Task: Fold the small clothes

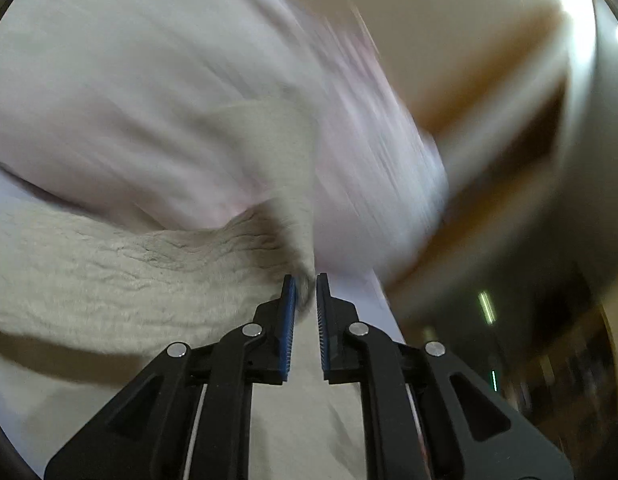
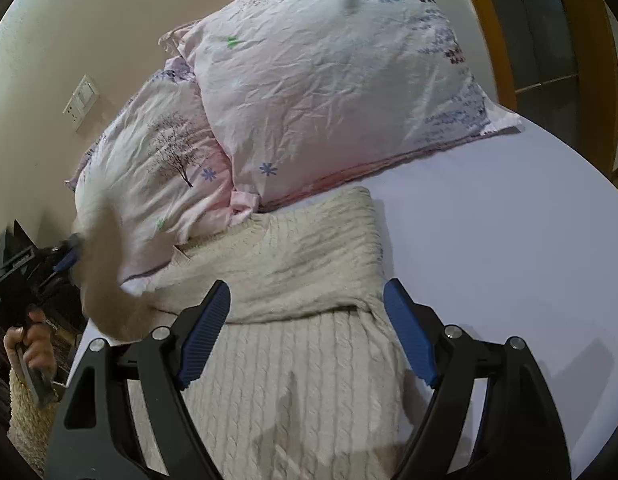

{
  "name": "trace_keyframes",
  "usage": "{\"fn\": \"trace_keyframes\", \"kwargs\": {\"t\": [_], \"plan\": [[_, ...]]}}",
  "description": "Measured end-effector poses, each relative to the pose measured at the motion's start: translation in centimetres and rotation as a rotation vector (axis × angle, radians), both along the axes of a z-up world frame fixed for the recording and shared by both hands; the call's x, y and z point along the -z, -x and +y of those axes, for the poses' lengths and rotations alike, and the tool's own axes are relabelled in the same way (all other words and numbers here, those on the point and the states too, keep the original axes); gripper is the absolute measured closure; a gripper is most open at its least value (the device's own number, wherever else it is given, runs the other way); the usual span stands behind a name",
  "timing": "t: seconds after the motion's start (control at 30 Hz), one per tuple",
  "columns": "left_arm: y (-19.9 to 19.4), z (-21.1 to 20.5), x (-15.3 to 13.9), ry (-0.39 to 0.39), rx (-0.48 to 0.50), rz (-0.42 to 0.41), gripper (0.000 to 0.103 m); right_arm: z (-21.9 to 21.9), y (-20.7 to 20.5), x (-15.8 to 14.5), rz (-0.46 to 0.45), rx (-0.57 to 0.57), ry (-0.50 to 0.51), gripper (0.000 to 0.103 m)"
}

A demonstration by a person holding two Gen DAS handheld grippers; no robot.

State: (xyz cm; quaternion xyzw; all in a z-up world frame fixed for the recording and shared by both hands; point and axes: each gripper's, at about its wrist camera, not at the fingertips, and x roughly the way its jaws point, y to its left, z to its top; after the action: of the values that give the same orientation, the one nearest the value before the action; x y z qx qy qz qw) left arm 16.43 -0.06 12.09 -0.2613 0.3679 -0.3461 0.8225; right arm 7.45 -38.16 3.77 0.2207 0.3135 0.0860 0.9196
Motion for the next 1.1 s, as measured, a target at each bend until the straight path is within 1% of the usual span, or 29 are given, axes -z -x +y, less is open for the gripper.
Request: {"fn": "trace_keyframes", "kwargs": {"t": [0.03, 0.07, 0.1, 0.13, 0.17, 0.23, 0.3, 0.33, 0.37, 0.4, 0.43, 0.47, 0.5, 0.57, 0.6, 0.67, 0.73, 0.77, 0.8, 0.83, 0.9, 0.93, 0.97, 1.0, 1.03, 1.07, 1.1], "plan": [[0.2, -2.1, 0.7, -0.018, 0.071, 0.027, 0.094, -0.2, 0.4, 0.0, 0.005, -0.004, 0.001, 0.024], [0.7, -3.4, 1.2, -0.04, 0.113, 0.038, 0.094, -0.6, 0.9, 0.0, 0.006, -0.011, 0.003, 0.024], [1.6, -3.7, 1.5, -0.069, 0.13, 0.027, 0.094, -1.1, 1.7, 0.0, 0.005, -0.021, 0.007, 0.023], [2.6, -3.2, 1.5, -0.095, 0.125, 0.009, 0.094, -1.4, 2.3, -0.1, 0.005, -0.031, 0.009, 0.021], [3.6, -2.3, 1.6, -0.118, 0.111, -0.006, 0.094, -1.8, 3.0, 0.0, 0.007, -0.046, 0.007, 0.019], [6.5, 1.5, 1.6, -0.14, 0.074, -0.032, 0.094, -2.7, 4.7, 0.5, 0.024, -0.109, -0.029, 0.018], [8.9, 6.3, 1.7, -0.163, 0.051, -0.035, 0.089, -3.3, 6.2, 1.2, 0.056, -0.181, -0.09, 0.018], [10.3, 7.9, 1.7, -0.182, 0.039, -0.039, 0.077, -3.5, 7.2, 1.8, 0.082, -0.231, -0.135, 0.018], [12.0, 9.7, 1.9, -0.206, 0.021, -0.04, 0.059, -3.7, 8.2, 2.3, 0.103, -0.275, -0.175, 0.018], [14.0, 11.6, 2.2, -0.232, -0.011, -0.036, 0.051, -3.8, 9.2, 2.8, 0.124, -0.31, -0.208, 0.018], [15.0, 13.0, 2.4, -0.237, -0.038, -0.021, 0.044, -4.0, 10.6, 3.6, 0.156, -0.343, -0.235, 0.018], [16.4, 14.5, 3.0, -0.221, -0.054, 0.0, 0.044, -4.2, 11.8, 4.2, 0.183, -0.355, -0.245, 0.018], [18.3, 16.3, 3.8, -0.185, -0.072, 0.041, 0.044, -4.4, 12.5, 4.6, 0.198, -0.362, -0.249, 0.018], [20.8, 18.8, 5.2, -0.134, -0.099, 0.097, 0.044, -4.7, 14.5, 5.8, 0.264, -0.381, -0.269, 0.018], [22.1, 19.9, 6.3, -0.126, -0.112, 0.119, 0.044, -4.6, 15.0, 6.5, 0.301, -0.385, -0.286, 0.018], [23.1, 20.3, 8.0, -0.115, -0.12, 0.169, 0.044, -4.3, 15.0, 8.1, 0.356, -0.383, -0.326, 0.018], [23.6, 20.2, 10.2, -0.09, -0.112, 0.229, 0.044, -3.9, 14.3, 10.1, 0.416, -0.374, -0.357, 0.025], [23.9, 20.2, 11.1, -0.083, -0.111, 0.247, 0.044, -3.7, 13.9, 11.0, 0.438, -0.373, -0.38, 0.032], [24.1, 20.0, 12.2, -0.065, -0.106, 0.265, 0.044, -3.2, 13.5, 12.1, 0.458, -0.382, -0.426, 0.037], [24.1, 19.7, 12.9, -0.041, -0.099, 0.276, 0.044, -2.9, 13.3, 12.8, 0.465, -0.393, -0.454, 0.04], [23.7, 18.8, 14.1, 0.004, -0.081, 0.297, 0.045, -1.8, 12.6, 14.0, 0.471, -0.429, -0.505, 0.055], [23.5, 18.3, 14.5, 0.019, -0.073, 0.301, 0.047, -1.3, 12.5, 14.3, 0.469, -0.446, -0.528, 0.061], [23.5, 17.9, 14.7, 0.028, -0.067, 0.302, 0.053, -1.0, 12.5, 14.5, 0.459, -0.459, -0.545, 0.075], [23.3, 17.4, 14.9, 0.041, -0.062, 0.308, 0.056, -0.6, 12.6, 14.6, 0.448, -0.478, -0.564, 0.085], [23.1, 17.1, 15.1, 0.049, -0.06, 0.316, 0.066, -0.6, 12.6, 14.5, 0.432, -0.487, -0.571, 0.089], [23.0, 16.9, 15.3, 0.058, -0.063, 0.328, 0.079, -0.4, 12.7, 14.1, 0.412, -0.495, -0.571, 0.095], [22.9, 16.8, 15.5, 0.079, -0.069, 0.344, 0.086, -0.3, 12.9, 13.5, 0.382, -0.502, -0.556, 0.095]]}}
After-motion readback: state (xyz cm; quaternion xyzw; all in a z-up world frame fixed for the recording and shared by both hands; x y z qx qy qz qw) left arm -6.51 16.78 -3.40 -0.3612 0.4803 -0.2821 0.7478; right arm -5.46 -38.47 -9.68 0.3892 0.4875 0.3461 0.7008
